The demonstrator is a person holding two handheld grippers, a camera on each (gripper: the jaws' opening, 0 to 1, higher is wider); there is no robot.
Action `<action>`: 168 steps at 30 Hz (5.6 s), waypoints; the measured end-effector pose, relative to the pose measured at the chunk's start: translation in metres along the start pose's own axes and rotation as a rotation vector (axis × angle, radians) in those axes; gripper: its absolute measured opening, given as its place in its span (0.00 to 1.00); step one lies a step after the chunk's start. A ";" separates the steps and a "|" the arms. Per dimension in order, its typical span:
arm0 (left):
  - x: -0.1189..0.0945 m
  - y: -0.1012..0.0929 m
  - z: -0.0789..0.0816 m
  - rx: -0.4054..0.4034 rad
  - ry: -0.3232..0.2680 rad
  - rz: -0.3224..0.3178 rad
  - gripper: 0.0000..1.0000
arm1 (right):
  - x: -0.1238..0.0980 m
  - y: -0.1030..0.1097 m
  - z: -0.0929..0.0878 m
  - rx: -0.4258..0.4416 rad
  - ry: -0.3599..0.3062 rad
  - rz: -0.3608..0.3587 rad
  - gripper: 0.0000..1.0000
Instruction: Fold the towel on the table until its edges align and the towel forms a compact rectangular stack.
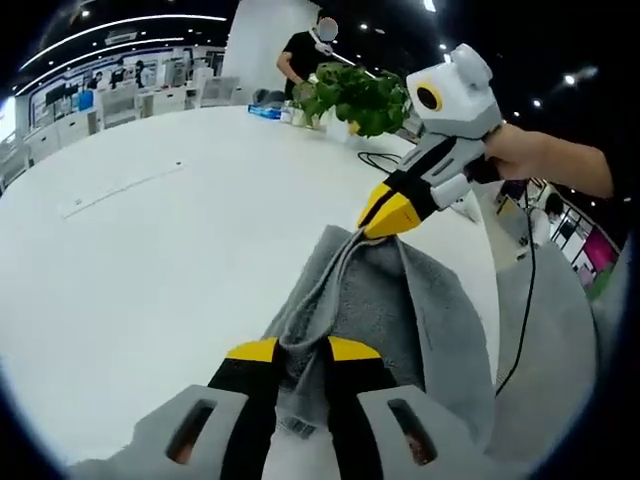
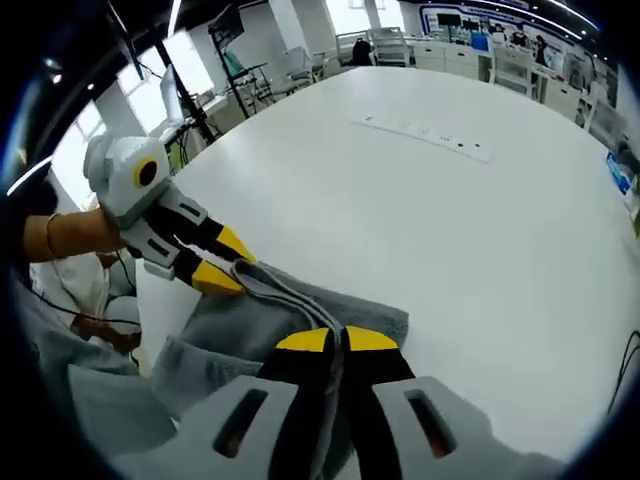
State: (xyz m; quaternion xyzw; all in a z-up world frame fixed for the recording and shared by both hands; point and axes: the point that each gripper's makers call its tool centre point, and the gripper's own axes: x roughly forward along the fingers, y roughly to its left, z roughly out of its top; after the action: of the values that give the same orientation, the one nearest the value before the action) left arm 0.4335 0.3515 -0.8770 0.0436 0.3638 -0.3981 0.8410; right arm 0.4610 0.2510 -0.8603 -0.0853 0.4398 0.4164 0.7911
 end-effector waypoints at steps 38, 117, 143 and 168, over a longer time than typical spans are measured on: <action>-0.046 -0.072 -0.076 -0.167 0.060 -0.166 0.41 | -0.025 0.026 -0.014 -0.129 -0.035 0.022 0.22; -0.009 0.015 0.020 0.194 0.060 0.125 0.02 | -0.037 -0.014 -0.015 0.132 -0.116 -0.109 0.15; 0.029 0.030 -0.003 0.143 0.134 0.094 0.02 | 0.003 -0.055 -0.043 0.180 -0.050 -0.161 0.04; 0.011 0.036 0.010 0.155 0.030 0.192 0.14 | -0.010 -0.058 -0.029 0.189 -0.223 -0.178 0.04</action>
State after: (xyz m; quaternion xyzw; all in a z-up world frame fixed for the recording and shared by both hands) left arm 0.4690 0.3653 -0.8840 0.1490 0.3384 -0.3422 0.8638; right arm 0.4829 0.1939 -0.8831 -0.0025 0.3774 0.3083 0.8732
